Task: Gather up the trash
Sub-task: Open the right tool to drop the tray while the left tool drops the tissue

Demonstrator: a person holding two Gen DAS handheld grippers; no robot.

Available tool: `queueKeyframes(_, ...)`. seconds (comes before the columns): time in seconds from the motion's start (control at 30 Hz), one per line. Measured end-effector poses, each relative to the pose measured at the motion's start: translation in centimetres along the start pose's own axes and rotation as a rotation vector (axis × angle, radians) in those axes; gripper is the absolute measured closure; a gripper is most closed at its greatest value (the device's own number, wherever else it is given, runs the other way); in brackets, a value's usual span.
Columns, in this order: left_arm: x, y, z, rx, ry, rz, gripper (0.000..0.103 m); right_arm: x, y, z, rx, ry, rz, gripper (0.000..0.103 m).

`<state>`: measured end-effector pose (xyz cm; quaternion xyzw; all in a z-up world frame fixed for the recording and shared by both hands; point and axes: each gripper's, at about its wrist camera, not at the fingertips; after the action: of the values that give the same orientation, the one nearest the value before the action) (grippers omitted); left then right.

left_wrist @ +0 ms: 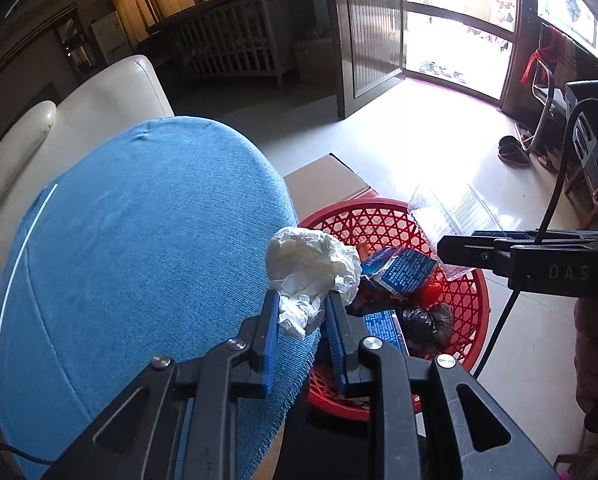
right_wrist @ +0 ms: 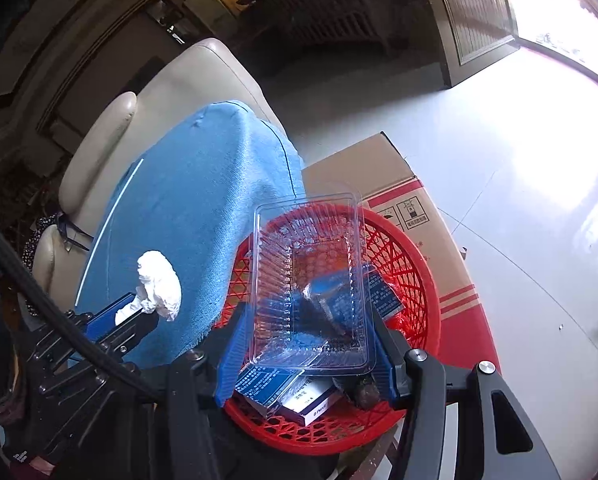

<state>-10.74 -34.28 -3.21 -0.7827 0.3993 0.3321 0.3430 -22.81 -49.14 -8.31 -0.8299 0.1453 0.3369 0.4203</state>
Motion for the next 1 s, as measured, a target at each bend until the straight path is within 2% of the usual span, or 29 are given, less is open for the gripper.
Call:
queueKeyframes(0.13, 0.1, 0.0, 0.1, 0.006, 0.002, 0.006, 0.073, 0.4, 0.1, 0.0, 0.014, -0.013, 0.006, 0.044)
queueKeyframes(0.23, -0.1, -0.1, 0.2, 0.003, 0.016, 0.004, 0.054, 0.8, 0.4, 0.1, 0.043, -0.033, 0.001, 0.043)
queueKeyframes(0.27, -0.2, -0.2, 0.2, 0.001, 0.024, 0.001, 0.051, 0.9, 0.4, 0.1, 0.053, -0.039, -0.004, 0.043)
queueKeyframes(0.53, -1.1, -1.5, 0.5, -0.037, 0.033, 0.001, 0.050, 1.1, 0.0, 0.3, 0.061, -0.049, 0.004, 0.043)
queueKeyframes(0.67, -1.6, -2.5, 0.9, -0.067, 0.040, -0.011, 0.040, 1.2, -0.7, 0.6, 0.049, -0.050, 0.003, 0.042)
queueKeyframes(1.0, -2.9, -5.0, 1.8, -0.139, 0.052, -0.048, 0.035, 1.4, -2.8, 1.0, 0.002, -0.061, 0.004, 0.043)
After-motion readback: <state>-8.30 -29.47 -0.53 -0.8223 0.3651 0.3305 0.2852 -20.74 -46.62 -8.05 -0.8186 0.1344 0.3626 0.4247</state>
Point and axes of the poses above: each gripper's, at about its wrist camera, not at the fingertips, and x roughly the way its jaws point, y to its right, z to its underside, and after that the axes turned 11 degrees about -z, right-handed
